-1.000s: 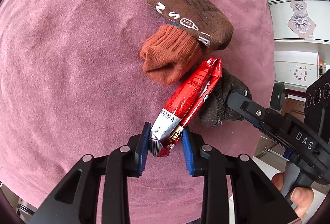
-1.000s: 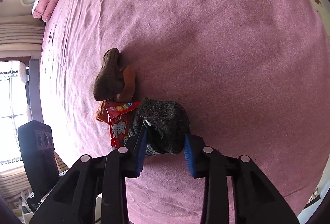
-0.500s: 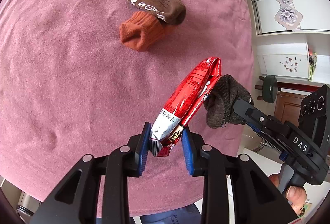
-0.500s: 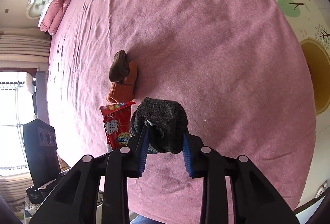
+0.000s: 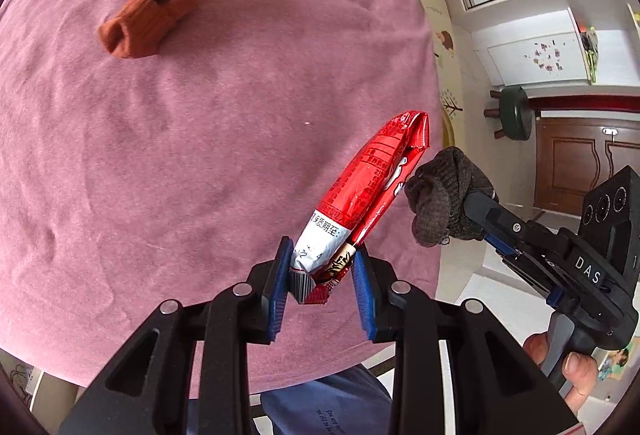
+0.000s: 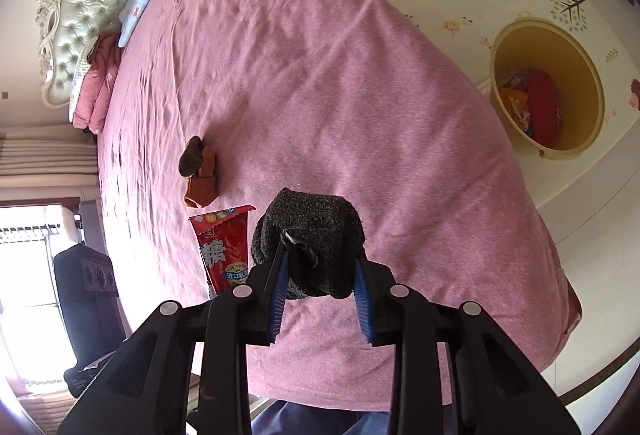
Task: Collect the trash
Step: 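Lift the wrapper and grey sock and carry them over the yellow bin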
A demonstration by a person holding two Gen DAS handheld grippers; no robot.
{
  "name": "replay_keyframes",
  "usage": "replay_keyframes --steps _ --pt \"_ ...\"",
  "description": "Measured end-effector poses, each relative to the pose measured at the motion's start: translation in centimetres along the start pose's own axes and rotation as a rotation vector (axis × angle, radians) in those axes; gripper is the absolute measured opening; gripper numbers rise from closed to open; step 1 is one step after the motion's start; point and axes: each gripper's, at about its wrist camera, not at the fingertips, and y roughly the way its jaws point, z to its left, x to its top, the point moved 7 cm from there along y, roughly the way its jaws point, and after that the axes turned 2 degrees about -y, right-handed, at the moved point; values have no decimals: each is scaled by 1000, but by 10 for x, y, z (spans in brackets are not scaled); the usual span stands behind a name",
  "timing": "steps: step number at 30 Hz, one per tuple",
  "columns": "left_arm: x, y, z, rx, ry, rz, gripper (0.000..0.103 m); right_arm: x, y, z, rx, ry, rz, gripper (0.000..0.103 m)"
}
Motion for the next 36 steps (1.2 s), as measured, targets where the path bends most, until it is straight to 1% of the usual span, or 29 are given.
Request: replay_keyframes --steps 6,10,21,27,34,36 --pt "-2 21 -52 2 88 31 29 5 -31 -48 2 81 -49 29" --pt "1 38 -88 9 136 53 29 15 -52 -78 2 126 -85 29" --pt "25 78 -180 15 241 86 29 56 -101 -158 7 262 -195 29" --pt "43 98 -223 20 280 103 29 81 -118 -188 9 301 -233 29" --pt "61 124 -265 30 318 128 29 104 -127 -220 10 342 -263 30" --pt "63 129 -271 35 335 136 29 110 -129 -229 10 354 -269 30"
